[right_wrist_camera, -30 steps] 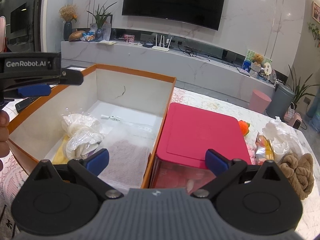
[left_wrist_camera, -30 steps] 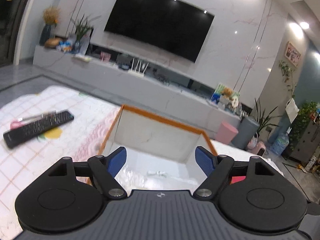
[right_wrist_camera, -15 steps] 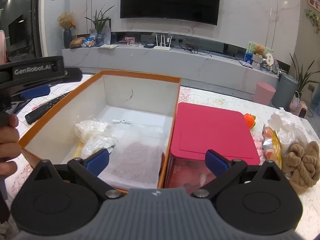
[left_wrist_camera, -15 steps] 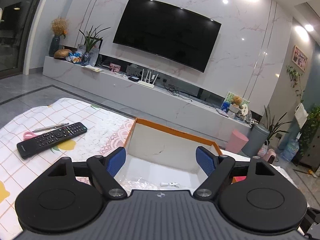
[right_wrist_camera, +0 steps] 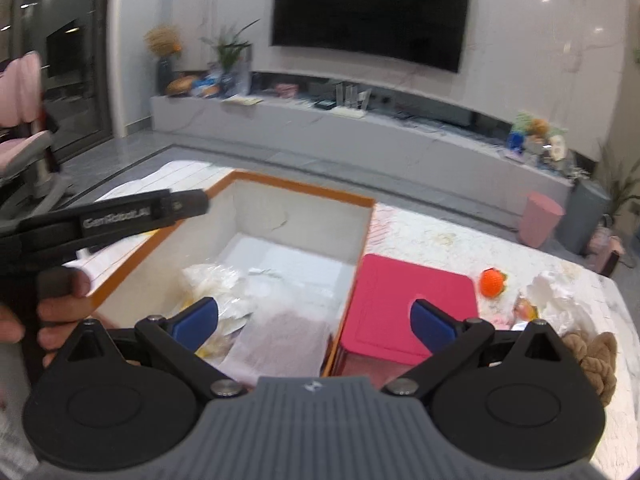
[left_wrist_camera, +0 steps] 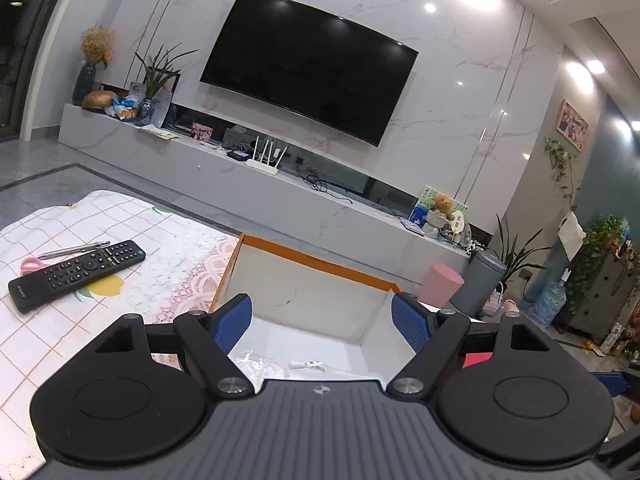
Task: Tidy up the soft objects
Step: 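Move both open tools from the orange box back toward the pile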
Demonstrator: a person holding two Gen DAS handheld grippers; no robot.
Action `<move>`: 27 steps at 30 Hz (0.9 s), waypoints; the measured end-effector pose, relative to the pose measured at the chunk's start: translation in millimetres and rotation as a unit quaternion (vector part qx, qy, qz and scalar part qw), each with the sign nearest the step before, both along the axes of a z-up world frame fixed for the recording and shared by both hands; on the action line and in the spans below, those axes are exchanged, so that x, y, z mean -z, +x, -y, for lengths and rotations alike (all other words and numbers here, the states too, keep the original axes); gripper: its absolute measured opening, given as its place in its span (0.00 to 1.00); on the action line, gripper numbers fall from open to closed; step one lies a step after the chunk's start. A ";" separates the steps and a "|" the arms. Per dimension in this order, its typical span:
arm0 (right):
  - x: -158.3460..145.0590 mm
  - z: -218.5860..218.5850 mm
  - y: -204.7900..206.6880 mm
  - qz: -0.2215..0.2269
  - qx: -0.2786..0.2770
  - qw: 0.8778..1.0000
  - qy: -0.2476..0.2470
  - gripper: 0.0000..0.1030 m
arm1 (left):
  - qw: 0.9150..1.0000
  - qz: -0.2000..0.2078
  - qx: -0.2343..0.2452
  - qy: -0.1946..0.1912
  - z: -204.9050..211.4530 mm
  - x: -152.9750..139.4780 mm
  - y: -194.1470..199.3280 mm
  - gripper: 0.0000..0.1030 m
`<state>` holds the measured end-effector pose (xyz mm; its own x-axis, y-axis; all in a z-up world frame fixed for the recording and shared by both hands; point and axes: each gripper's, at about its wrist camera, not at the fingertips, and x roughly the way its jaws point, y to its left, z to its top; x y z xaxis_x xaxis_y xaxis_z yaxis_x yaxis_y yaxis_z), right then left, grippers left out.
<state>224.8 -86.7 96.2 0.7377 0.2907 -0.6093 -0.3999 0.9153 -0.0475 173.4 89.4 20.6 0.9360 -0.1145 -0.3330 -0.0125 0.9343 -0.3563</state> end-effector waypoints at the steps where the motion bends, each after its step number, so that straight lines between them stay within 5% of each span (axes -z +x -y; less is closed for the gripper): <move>1: -2.0 3.8 -1.7 -0.004 -0.008 1.000 -0.002 0.97 | 1.000 0.000 0.000 0.006 1.4 0.0 -0.1 0.91; 14: 0.7 77.8 -6.0 -0.014 0.048 0.998 -0.033 0.97 | 0.994 0.022 0.006 0.111 29.0 3.8 -4.0 0.90; 27: 34.5 131.3 -21.8 -0.014 0.109 0.994 0.015 0.97 | 0.993 0.021 0.031 0.116 49.8 -1.8 -21.1 0.90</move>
<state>203.0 -218.0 61.8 0.7683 0.1446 -0.6235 -0.1930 0.9811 -0.0103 152.3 39.7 22.5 0.9433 -0.0971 -0.3175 0.0579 0.9898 -0.1304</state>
